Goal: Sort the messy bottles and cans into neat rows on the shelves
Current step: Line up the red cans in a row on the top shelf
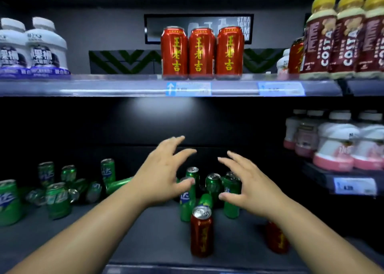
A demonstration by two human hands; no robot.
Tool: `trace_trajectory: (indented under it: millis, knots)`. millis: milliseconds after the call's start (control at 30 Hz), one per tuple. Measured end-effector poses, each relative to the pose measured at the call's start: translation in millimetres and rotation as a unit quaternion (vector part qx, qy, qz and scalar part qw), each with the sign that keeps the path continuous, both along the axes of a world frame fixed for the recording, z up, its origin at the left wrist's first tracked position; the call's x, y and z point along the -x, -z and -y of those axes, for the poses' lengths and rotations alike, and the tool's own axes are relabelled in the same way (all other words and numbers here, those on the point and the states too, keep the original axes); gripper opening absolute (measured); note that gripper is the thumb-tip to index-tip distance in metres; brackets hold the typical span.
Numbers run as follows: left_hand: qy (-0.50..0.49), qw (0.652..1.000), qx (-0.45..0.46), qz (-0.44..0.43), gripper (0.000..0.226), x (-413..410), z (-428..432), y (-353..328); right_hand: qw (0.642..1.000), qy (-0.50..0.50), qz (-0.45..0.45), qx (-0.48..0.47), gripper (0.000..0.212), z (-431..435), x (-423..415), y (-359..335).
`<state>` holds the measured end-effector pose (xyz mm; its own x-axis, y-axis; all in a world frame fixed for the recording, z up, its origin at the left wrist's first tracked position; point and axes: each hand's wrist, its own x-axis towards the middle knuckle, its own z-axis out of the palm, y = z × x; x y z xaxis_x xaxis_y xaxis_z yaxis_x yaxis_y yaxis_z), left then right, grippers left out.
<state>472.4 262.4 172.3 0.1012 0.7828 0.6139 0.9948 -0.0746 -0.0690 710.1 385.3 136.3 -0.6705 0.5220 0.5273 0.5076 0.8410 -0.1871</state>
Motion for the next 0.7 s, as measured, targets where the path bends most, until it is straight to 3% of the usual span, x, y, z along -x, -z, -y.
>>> trace_trajectory:
  millis: [233, 400, 567, 700]
  knots:
    - [0.019, 0.987, 0.137, 0.076, 0.077, -9.8, -19.7, 69.5, 0.994, 0.01, 0.027, 0.104, 0.082, -8.6, -15.4, 65.3]
    - [0.017, 0.975, 0.202, 0.087, 0.081, -13.0, -37.9, 108.6, 0.991, 0.024, -0.003, 0.135, 0.077, -18.2, -33.1, 97.7]
    - [0.025, 0.956, 0.265, 0.121, 0.091, -17.8, -57.1, 129.3, 0.988, 0.133, 0.048, 0.068, 0.078, -34.7, -59.1, 104.0]
    - [0.059, 0.952, 0.262, 0.147, 0.085, -28.6, -72.9, 131.0, 0.968, 0.203, 0.066, 0.134, 0.088, -44.6, -80.8, 109.3]
